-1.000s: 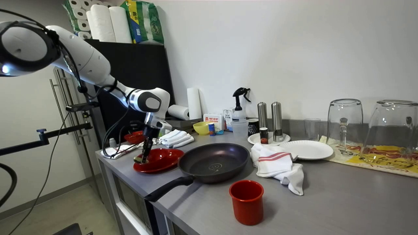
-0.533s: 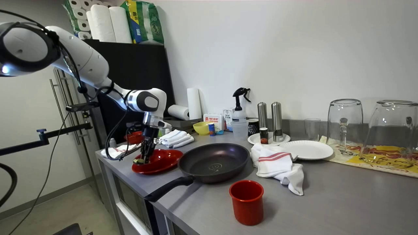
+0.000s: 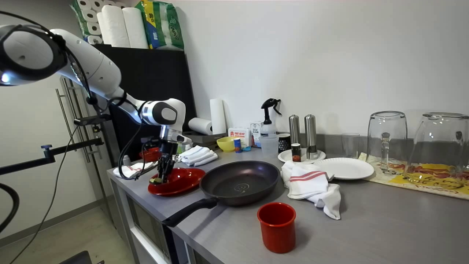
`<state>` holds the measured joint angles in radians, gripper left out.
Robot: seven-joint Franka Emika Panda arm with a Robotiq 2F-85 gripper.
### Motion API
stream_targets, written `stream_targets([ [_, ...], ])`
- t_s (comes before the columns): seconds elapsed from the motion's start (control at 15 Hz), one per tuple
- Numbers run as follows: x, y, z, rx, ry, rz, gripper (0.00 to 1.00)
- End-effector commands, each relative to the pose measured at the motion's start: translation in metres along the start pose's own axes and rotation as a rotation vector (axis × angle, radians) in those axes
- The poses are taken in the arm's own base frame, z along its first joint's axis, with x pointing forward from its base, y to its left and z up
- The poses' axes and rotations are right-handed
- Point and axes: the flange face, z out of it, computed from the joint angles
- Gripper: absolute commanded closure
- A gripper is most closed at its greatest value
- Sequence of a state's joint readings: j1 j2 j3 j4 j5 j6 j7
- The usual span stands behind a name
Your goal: Use the sponge to wipe the red bowl
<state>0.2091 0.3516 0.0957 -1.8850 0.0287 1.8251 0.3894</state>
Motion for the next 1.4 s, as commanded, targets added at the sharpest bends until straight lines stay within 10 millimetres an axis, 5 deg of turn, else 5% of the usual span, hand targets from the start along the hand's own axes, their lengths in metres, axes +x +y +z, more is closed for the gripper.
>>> stream_targets([
  [0.0, -0.003, -0.001, -0.005, 0.033, 0.008, 0.074, 0.77],
  [1.33, 0.012, 0.000, 0.010, 0.027, 0.176, 0.121, 0.77],
])
